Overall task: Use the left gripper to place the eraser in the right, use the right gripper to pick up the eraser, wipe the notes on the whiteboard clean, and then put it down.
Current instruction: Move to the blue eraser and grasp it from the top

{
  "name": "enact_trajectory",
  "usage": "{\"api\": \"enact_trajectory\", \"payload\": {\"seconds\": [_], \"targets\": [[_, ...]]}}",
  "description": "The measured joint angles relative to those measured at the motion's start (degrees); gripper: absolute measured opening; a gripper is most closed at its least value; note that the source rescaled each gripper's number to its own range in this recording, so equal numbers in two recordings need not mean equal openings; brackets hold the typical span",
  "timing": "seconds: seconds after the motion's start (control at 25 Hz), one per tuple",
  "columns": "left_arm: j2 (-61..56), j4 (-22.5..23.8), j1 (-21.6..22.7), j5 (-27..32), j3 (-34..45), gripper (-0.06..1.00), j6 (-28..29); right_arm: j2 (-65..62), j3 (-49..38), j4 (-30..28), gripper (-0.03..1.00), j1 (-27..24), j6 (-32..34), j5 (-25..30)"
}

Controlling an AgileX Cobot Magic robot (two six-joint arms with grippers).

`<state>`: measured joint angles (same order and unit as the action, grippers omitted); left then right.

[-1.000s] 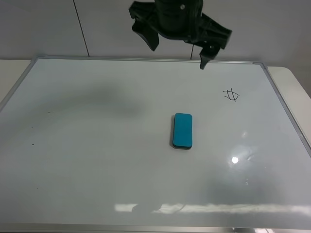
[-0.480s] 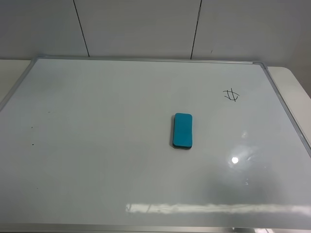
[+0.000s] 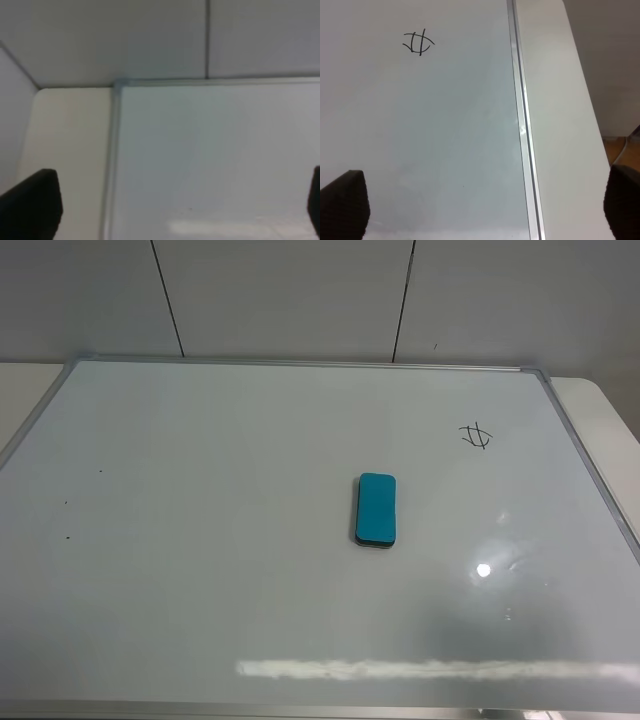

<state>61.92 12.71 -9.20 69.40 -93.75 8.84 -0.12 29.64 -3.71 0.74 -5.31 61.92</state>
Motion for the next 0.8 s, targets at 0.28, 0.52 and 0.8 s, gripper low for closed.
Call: {"api": "enact_trajectory", "payload": {"seconds": [0.28,0.52,0.8], "targets": [[-21.5,4.3,4.1,0.3,15.1,1.0,1.0,0.0,0.0,0.0,0.86,0.0,0.0,0.0],[-37.4,3.8,4.1,0.5,24.0,1.0,1.9,0.0,0.0,0.0,0.86,0.0,0.0,0.0],[-50.4,3.2,4.1,0.5,36.3,1.0,2.7,0.0,0.0,0.0,0.86,0.0,0.0,0.0]]}}
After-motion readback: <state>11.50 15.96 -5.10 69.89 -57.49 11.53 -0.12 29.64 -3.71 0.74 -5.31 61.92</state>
